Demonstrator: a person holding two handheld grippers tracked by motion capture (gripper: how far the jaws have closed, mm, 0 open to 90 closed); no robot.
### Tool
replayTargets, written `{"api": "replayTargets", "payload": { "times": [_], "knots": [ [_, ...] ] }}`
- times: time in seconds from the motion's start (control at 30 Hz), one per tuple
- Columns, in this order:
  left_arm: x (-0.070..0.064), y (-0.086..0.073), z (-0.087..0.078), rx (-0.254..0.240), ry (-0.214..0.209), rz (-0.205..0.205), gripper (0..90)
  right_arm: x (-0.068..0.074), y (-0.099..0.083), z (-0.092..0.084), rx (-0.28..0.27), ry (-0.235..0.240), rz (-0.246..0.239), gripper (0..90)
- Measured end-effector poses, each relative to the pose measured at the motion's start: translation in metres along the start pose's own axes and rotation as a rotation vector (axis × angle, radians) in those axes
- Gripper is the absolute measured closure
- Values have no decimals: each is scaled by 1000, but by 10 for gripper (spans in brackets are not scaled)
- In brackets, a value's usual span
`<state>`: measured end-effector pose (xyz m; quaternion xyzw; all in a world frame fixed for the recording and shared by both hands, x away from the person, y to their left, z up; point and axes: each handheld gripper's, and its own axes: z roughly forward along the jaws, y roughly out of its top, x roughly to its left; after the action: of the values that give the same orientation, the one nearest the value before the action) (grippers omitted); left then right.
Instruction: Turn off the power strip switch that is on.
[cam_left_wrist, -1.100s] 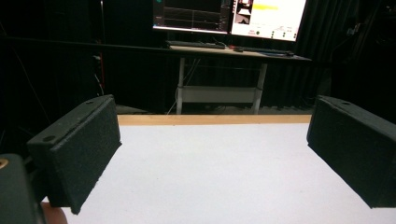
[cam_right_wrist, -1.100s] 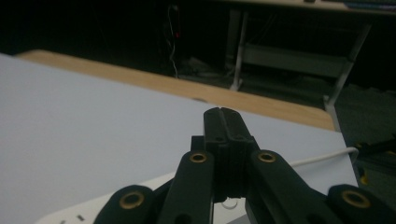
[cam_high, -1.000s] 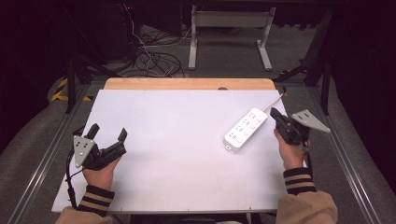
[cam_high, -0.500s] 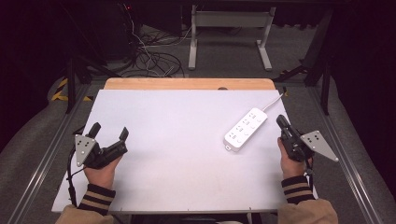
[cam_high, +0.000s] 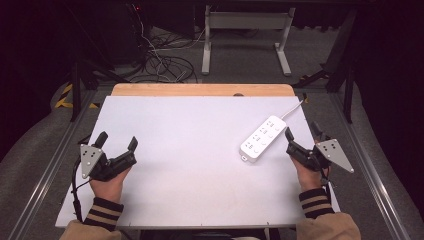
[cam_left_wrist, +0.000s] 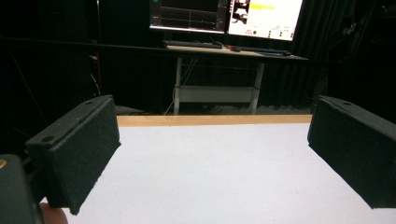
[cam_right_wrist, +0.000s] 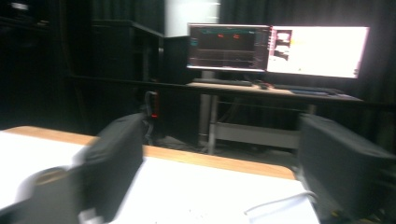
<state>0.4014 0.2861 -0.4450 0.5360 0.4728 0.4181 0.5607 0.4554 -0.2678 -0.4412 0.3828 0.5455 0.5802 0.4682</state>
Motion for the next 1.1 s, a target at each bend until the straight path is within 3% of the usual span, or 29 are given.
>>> {"api": "replayTargets", "payload": {
  "times": [0.33, 0.57, 1.1],
  "knots": [
    [0, 0, 0, -1, -2, -3, 26, 3, -1, 2, 19, 31, -3, 46],
    [0, 0, 0, -1, -2, -3, 26, 5, -4, 5, 50, 66, -9, 57],
    [-1, 0, 1, 1, -2, -2, 26, 5, -5, 6, 82, 70, -9, 82]
  ]
}}
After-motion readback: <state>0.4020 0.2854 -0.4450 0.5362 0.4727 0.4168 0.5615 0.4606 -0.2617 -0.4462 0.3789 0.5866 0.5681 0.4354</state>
